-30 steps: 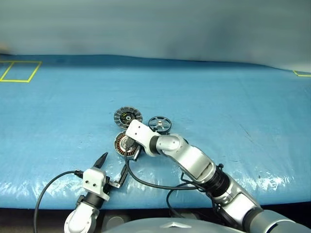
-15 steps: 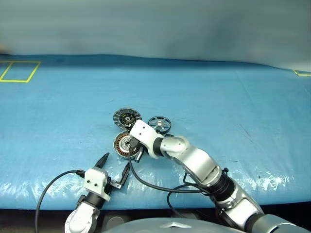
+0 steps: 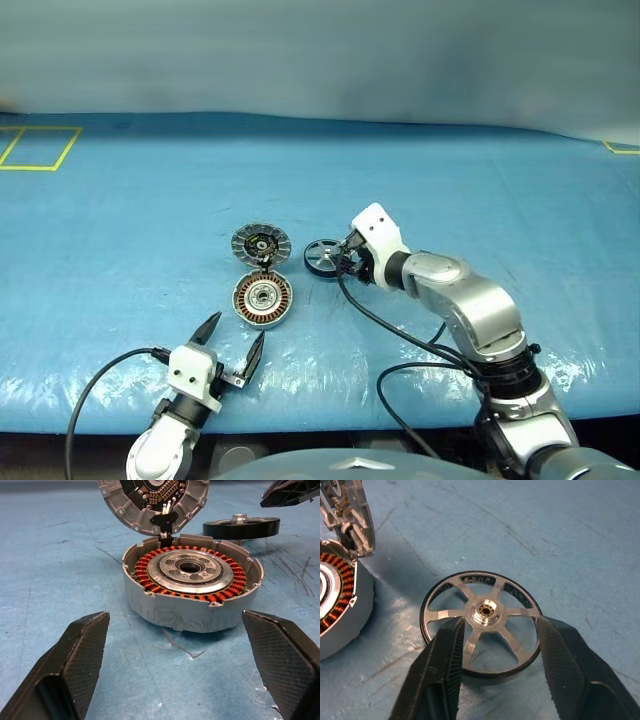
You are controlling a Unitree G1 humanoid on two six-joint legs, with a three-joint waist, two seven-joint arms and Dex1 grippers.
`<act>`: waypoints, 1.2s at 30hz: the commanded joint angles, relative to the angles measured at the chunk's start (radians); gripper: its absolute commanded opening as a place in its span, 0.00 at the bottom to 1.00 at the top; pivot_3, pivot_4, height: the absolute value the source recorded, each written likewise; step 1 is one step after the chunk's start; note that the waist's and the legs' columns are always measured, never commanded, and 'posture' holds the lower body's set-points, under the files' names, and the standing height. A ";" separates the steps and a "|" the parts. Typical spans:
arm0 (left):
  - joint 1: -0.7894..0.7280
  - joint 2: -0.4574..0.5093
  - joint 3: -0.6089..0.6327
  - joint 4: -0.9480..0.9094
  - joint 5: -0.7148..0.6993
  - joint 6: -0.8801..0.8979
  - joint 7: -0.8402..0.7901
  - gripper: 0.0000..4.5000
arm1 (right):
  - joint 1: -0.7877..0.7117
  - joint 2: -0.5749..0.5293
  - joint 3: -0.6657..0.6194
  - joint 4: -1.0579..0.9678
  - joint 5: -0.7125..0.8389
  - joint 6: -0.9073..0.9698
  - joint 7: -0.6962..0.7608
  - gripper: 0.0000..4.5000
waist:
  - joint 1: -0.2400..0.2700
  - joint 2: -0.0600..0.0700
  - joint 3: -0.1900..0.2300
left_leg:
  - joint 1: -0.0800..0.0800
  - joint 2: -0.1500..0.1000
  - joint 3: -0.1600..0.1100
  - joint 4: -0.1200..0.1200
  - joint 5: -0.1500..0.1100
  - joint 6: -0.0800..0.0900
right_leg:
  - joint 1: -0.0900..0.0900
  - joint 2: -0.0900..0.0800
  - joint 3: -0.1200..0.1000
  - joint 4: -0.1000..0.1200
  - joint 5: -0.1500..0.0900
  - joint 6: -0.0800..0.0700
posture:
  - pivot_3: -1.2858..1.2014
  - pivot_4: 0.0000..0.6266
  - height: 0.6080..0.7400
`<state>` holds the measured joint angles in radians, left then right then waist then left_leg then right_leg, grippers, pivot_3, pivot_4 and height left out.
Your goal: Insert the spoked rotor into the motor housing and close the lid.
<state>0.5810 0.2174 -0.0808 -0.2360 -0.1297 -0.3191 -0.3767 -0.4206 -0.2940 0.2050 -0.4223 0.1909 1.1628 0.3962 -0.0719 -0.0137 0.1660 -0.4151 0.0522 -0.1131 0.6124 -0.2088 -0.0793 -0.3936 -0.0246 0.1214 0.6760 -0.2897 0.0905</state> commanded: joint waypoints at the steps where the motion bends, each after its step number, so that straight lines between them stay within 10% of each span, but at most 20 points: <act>1: -0.003 0.004 0.001 -0.001 -0.009 -0.017 -0.009 1.00 | -0.033 0.070 -0.056 -0.031 0.016 0.093 -0.065 0.56 | 0.001 0.000 0.000 | 0.000 0.000 0.000 0.000 0.000 0.000 | 0.000 0.000 0.000 0.000 0.000 0.000 | 0.52 0.24 1.00; 36: 0.005 -0.009 -0.006 0.023 -0.010 -0.020 -0.005 1.00 | -0.041 0.230 0.075 0.082 -0.067 0.159 -0.292 0.68 | -0.007 0.002 0.001 | 0.000 0.000 0.000 0.000 0.000 0.000 | -0.001 0.000 0.000 0.000 0.000 -0.001 | 0.52 0.24 1.00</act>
<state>0.5773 0.2068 -0.0845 -0.2049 -0.1367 -0.3169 -0.3759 -0.4664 -0.0708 0.2769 -0.3249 0.1263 1.3352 0.1078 -0.0791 -0.0118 0.1670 -0.4152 0.0523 -0.1131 0.6120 -0.2088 -0.0793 -0.3942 -0.0247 0.1213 0.6762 -0.2897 0.0898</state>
